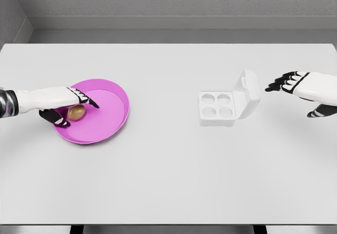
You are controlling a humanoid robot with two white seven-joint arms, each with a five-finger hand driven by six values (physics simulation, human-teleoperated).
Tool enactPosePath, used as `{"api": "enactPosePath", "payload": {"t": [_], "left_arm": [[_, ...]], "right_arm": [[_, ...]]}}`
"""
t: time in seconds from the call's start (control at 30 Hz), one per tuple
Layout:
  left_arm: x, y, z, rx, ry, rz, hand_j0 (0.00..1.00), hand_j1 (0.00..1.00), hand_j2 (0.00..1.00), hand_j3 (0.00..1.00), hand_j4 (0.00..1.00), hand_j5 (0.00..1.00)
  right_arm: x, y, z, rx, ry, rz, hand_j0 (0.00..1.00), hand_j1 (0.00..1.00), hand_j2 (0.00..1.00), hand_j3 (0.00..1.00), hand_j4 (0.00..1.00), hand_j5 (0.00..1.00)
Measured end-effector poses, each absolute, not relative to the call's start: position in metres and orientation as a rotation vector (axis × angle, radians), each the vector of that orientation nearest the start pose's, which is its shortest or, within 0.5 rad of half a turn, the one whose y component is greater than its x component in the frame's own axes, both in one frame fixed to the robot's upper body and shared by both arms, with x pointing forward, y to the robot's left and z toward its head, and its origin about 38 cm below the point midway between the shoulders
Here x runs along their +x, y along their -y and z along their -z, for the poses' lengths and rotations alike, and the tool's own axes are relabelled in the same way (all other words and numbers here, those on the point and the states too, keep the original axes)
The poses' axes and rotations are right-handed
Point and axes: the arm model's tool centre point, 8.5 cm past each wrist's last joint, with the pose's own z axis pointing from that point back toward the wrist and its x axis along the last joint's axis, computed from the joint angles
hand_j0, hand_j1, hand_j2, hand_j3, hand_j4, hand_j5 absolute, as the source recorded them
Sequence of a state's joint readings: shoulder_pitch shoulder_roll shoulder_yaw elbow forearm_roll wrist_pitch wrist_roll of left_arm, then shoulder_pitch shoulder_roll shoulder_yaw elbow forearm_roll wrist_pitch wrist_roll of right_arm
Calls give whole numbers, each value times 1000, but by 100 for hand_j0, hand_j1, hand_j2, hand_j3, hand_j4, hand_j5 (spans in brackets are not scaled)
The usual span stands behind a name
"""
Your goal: Pack egg into the box and close the box lid
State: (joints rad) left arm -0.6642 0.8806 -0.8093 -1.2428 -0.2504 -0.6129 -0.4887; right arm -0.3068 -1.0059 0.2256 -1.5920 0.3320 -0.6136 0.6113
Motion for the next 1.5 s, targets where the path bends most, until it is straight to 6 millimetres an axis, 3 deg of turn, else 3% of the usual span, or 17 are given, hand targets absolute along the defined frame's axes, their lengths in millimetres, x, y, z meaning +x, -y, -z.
{"api": "enactPosePath", "payload": {"t": [0.1, 0.27, 0.8, 0.87, 1.1, 1.33, 1.5], "left_arm": [[433, -353, -157, 241, 1231, 1968, 86, 86, 86, 86, 86, 86], [433, -353, -156, 244, 1225, 1972, 76, 76, 76, 76, 76, 76], [432, -352, -155, 234, 1213, 1983, 73, 73, 73, 73, 73, 73], [432, -351, -154, 233, 1212, 1984, 65, 65, 65, 65, 65, 65], [431, -351, -153, 222, 1197, 1992, 51, 51, 51, 51, 51, 51], [430, -348, -153, 215, 1191, 2005, 45, 45, 45, 45, 45, 45], [431, -333, -164, 214, 1232, 2047, 41, 41, 41, 41, 41, 41]], "right_arm": [[379, 391, -243, -509, 1289, -2028, 100, 100, 100, 100, 100, 100], [378, 391, -243, -508, 1286, -2030, 100, 100, 100, 100, 100, 100], [378, 388, -244, -507, 1292, -2038, 100, 100, 100, 100, 100, 100], [377, 388, -243, -505, 1291, -2039, 100, 100, 100, 100, 100, 100], [377, 387, -242, -501, 1291, -2040, 100, 100, 100, 100, 100, 100], [377, 387, -242, -500, 1289, -2041, 100, 100, 100, 100, 100, 100], [377, 389, -243, -505, 1285, -2043, 100, 100, 100, 100, 100, 100]]}}
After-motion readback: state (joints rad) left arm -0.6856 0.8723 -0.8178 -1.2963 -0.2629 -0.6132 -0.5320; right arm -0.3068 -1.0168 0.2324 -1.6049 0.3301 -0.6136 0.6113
